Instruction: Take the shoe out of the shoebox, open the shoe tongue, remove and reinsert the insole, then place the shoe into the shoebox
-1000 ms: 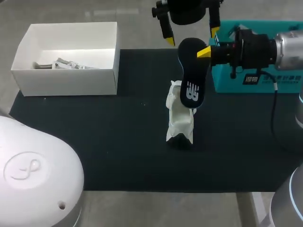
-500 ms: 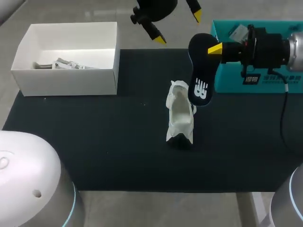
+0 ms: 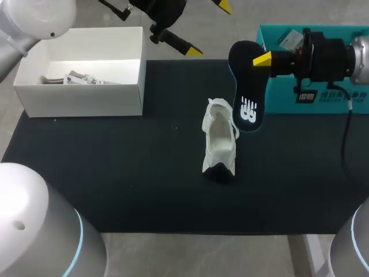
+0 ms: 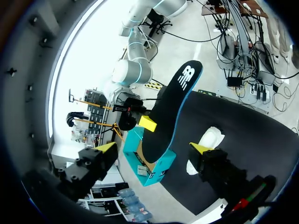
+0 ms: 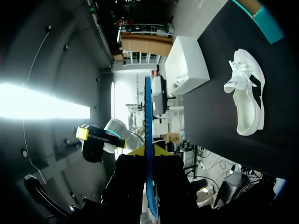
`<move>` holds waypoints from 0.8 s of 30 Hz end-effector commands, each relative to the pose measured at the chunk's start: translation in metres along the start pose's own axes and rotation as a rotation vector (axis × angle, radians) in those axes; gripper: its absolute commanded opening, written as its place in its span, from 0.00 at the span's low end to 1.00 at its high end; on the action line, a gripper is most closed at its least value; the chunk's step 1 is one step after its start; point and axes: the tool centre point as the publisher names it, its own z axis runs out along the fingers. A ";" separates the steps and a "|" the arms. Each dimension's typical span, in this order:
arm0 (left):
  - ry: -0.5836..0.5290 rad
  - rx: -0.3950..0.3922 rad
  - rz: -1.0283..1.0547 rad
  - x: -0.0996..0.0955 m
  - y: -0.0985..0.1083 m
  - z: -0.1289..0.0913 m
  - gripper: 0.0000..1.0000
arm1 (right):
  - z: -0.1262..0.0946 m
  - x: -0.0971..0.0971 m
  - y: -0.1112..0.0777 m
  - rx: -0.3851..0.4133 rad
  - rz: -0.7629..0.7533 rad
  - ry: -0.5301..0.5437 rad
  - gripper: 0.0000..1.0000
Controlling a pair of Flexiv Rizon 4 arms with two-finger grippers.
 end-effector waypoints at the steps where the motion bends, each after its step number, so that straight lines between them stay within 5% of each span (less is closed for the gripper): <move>1: -0.266 -0.011 0.080 0.016 0.001 0.006 1.00 | -0.001 0.014 0.011 0.044 -0.002 -0.025 0.00; 8: -0.494 -0.045 0.290 0.003 0.012 0.012 1.00 | 0.001 0.019 0.014 0.060 -0.014 -0.032 0.00; 24: -0.497 -0.043 0.238 0.000 0.012 0.013 1.00 | -0.001 0.017 0.012 0.026 -0.015 0.003 0.00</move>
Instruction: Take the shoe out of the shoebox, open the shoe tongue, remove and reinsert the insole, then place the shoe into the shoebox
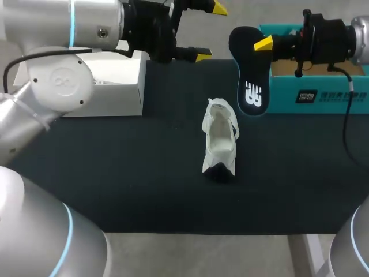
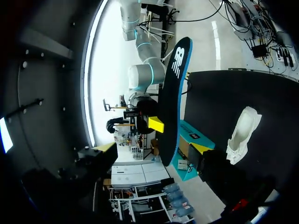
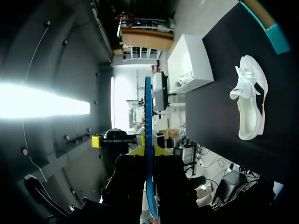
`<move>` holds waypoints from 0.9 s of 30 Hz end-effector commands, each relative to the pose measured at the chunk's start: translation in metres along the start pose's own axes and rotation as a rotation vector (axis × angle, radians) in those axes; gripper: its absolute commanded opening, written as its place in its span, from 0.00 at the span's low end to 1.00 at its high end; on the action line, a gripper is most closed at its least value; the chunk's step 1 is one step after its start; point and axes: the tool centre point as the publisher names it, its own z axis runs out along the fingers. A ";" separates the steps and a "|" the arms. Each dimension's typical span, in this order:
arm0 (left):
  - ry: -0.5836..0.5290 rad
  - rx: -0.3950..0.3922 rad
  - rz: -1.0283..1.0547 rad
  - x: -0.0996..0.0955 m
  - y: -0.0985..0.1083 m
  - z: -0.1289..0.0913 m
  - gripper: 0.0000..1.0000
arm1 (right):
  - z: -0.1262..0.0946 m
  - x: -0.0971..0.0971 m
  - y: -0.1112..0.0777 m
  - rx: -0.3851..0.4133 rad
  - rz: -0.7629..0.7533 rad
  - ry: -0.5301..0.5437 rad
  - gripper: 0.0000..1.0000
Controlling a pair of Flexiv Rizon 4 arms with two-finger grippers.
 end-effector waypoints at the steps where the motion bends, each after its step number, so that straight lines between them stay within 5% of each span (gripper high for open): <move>1: -0.105 -0.001 0.023 0.007 0.002 0.002 1.00 | 0.002 -0.001 -0.006 -0.013 -0.001 0.005 0.00; 13: -0.305 0.049 0.156 0.011 0.015 0.030 1.00 | 0.013 0.010 -0.008 0.011 -0.012 0.046 0.00; 18: -0.356 0.119 0.157 0.009 0.006 0.042 0.78 | 0.017 0.011 -0.008 0.021 -0.014 0.053 0.00; 22: -0.384 0.159 0.147 0.006 -0.003 0.046 0.84 | 0.016 0.009 -0.009 0.017 -0.011 0.059 0.00; 27: -0.369 0.176 0.156 0.010 -0.007 0.048 0.78 | 0.015 0.008 -0.010 0.014 -0.007 0.063 0.00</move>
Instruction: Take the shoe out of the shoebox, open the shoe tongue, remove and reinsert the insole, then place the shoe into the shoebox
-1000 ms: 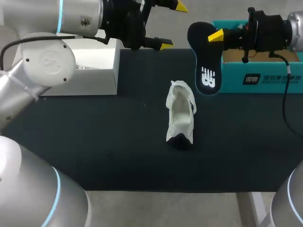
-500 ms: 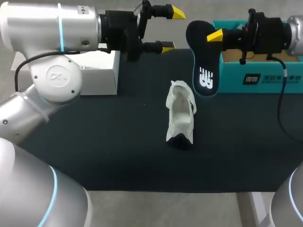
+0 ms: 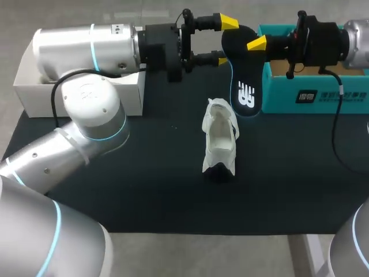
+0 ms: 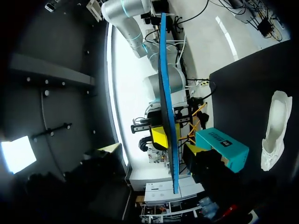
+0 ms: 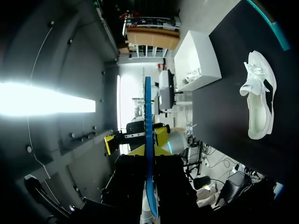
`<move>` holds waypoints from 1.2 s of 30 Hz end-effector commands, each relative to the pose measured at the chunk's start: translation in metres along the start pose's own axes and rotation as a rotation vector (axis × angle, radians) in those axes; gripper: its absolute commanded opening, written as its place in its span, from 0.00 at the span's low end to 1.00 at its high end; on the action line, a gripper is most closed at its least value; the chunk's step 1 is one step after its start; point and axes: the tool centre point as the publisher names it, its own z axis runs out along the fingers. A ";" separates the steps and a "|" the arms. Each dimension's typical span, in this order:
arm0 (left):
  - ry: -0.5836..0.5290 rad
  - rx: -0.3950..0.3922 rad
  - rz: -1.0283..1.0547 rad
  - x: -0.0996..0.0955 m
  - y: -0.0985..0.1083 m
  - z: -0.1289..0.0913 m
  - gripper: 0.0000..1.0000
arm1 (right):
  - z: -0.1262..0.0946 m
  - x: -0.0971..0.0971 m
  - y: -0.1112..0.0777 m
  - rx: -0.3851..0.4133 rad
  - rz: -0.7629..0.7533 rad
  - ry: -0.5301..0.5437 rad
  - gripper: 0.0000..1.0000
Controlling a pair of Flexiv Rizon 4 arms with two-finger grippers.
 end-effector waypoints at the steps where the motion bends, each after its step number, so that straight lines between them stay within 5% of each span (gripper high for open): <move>1: -0.051 0.006 0.002 0.005 -0.001 0.003 0.75 | 0.001 -0.001 -0.002 -0.004 -0.001 0.003 0.00; 3: -0.051 0.010 0.002 0.007 -0.003 0.004 0.67 | 0.000 -0.001 -0.002 -0.006 -0.002 0.004 0.00; 5: -0.046 0.018 0.002 0.007 -0.005 0.004 0.50 | 0.000 -0.001 -0.002 -0.009 -0.002 0.004 0.00; 25: -0.032 0.036 -0.003 0.020 -0.018 0.012 0.35 | -0.003 0.000 -0.003 -0.013 -0.004 0.008 0.00; 36: -0.020 0.032 -0.014 0.023 -0.021 0.014 0.13 | -0.004 0.001 -0.003 -0.010 -0.003 0.006 0.00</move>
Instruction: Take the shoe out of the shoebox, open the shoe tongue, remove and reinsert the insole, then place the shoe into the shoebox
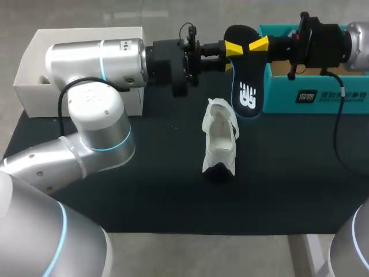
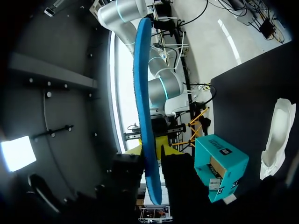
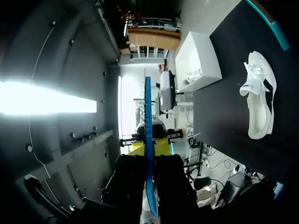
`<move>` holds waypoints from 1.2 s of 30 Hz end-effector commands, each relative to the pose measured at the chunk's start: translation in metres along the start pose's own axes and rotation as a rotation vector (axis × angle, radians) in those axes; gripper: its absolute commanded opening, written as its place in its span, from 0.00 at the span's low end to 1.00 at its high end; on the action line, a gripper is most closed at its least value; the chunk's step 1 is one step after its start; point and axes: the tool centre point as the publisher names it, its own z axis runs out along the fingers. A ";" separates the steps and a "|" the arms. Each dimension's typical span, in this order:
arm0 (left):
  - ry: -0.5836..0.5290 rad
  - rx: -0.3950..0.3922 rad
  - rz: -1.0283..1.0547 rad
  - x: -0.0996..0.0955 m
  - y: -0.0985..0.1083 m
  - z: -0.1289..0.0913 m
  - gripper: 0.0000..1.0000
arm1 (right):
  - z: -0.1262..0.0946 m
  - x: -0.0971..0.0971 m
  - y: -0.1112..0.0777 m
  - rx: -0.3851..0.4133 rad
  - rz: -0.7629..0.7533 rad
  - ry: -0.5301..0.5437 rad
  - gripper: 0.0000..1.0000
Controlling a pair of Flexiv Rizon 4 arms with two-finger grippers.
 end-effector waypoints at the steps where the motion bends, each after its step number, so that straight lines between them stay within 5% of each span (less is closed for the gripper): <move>1: 0.001 -0.003 -0.001 0.001 -0.001 0.004 0.14 | 0.000 0.000 -0.001 0.001 0.002 -0.004 0.00; 10: 0.013 0.003 -0.009 0.001 -0.003 0.007 0.00 | -0.001 0.001 -0.001 0.003 -0.003 -0.004 0.00; 17: 0.021 -0.013 -0.032 0.002 -0.004 0.004 0.00 | -0.001 0.000 -0.001 -0.004 -0.001 -0.002 0.47; 20: 0.020 -0.026 -0.036 0.002 -0.003 0.002 0.00 | -0.002 -0.001 -0.001 -0.010 0.000 -0.001 1.00; 28: 0.028 -0.056 -0.059 0.004 -0.001 -0.006 0.00 | -0.014 -0.009 -0.003 -0.055 0.004 -0.008 1.00; 36: 0.041 -0.078 -0.086 0.006 0.000 -0.018 0.00 | -0.038 -0.017 -0.016 -0.111 -0.077 -0.134 1.00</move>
